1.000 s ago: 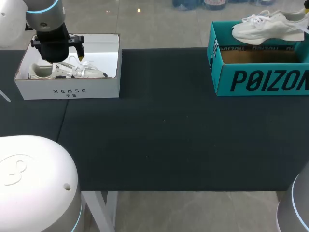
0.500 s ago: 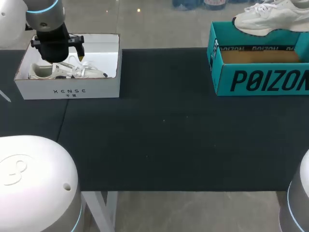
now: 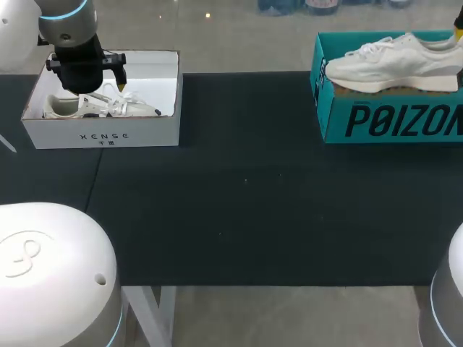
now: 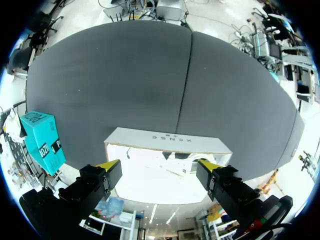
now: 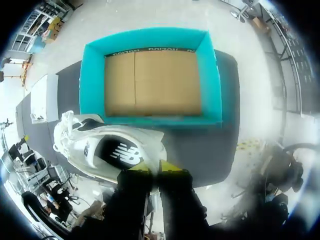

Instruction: Take the shoe out of the shoebox, open the shoe tongue, remove and reinsert the insole, then place the shoe into the shoebox

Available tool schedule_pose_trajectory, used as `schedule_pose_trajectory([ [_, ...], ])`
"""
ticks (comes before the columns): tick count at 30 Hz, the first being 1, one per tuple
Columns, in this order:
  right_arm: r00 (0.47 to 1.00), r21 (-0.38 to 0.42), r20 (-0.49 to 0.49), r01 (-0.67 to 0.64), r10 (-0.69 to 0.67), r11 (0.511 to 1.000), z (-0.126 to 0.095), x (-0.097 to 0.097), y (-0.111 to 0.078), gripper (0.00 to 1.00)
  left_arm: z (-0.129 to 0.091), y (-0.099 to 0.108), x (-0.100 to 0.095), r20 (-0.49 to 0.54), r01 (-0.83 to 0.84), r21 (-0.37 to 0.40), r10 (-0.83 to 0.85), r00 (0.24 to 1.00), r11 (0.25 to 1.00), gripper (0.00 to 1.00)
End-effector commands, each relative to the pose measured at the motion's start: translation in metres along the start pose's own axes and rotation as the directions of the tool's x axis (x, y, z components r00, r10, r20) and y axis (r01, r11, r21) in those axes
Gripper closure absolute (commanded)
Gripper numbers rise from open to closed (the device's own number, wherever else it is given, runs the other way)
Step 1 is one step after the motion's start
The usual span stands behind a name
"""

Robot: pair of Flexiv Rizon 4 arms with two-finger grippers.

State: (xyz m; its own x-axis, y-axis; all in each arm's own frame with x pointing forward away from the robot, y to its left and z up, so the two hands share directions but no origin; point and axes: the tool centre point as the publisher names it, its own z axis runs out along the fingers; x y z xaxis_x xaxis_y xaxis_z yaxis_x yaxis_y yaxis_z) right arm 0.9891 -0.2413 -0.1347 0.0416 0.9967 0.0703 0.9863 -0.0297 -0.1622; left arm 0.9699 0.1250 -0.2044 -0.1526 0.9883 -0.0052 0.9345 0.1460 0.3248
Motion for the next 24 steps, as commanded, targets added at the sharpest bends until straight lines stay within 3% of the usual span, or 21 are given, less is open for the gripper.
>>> schedule_pose_trajectory([
  [1,1.0,-0.524,-0.014,-0.014,0.007,0.851,0.023,0.015,-0.111,1.0,0.0,0.0,0.0,-0.002,-0.001,-0.001,0.001,1.0,1.0,0.0],
  [7,0.999,-0.59,-0.033,-0.021,0.002,0.807,0.037,0.036,-0.152,1.0,0.0,0.0,0.0,-0.002,-0.001,-0.001,0.001,1.0,1.0,0.0],
  [13,0.999,-0.672,-0.032,-0.009,-0.016,0.741,0.05,0.06,-0.177,1.0,0.0,0.0,0.0,-0.002,-0.001,-0.001,0.001,1.0,1.0,0.0],
  [18,0.998,-0.724,-0.034,0.006,-0.044,0.69,0.059,0.079,-0.19,1.0,0.0,0.0,0.0,-0.002,-0.001,-0.001,0.001,1.0,1.0,0.0],
  [24,0.994,-0.715,-0.043,0.041,-0.102,0.698,0.072,0.107,-0.195,1.0,0.0,0.0,0.0,-0.002,-0.001,-0.001,0.001,1.0,1.0,0.0],
])
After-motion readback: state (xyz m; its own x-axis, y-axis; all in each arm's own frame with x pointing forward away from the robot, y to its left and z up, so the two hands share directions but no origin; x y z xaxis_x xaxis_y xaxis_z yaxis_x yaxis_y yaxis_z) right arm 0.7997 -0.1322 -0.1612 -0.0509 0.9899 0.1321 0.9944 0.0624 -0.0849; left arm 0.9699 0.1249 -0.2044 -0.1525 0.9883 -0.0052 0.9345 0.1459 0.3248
